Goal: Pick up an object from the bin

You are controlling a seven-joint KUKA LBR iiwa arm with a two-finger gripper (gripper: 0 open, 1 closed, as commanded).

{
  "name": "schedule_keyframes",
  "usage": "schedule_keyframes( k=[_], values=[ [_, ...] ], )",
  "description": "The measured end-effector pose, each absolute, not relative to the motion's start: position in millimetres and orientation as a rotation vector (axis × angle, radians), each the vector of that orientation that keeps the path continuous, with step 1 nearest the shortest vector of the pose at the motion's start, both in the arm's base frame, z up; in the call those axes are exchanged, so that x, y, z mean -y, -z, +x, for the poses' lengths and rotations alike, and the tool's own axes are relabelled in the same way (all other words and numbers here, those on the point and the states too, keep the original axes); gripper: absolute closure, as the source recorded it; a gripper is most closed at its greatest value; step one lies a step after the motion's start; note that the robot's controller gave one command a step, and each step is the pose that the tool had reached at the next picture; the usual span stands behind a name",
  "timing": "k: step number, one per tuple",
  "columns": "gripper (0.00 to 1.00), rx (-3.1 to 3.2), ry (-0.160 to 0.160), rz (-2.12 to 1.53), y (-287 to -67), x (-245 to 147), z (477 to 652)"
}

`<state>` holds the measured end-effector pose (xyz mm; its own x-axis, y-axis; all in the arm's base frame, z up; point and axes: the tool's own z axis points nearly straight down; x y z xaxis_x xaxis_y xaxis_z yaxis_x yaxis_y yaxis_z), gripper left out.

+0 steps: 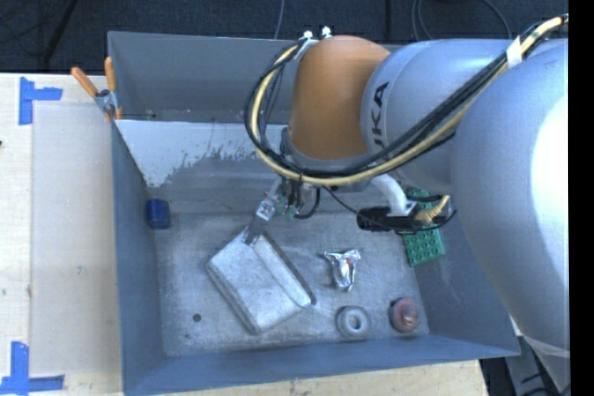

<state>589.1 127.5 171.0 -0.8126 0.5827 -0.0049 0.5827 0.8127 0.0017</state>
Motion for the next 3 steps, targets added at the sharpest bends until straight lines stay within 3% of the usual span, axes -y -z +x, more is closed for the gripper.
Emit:
schedule_keyframes(
  k=[1,2,3],
  values=[
    [0.00,-3.014,0.006,0.916,-144.0,-148.0,535.8],
    [0.00,-2.938,0.002,1.112,-124.9,-135.7,586.0],
    [0.00,-2.997,0.007,0.970,-115.2,-156.5,501.6]
  ],
)
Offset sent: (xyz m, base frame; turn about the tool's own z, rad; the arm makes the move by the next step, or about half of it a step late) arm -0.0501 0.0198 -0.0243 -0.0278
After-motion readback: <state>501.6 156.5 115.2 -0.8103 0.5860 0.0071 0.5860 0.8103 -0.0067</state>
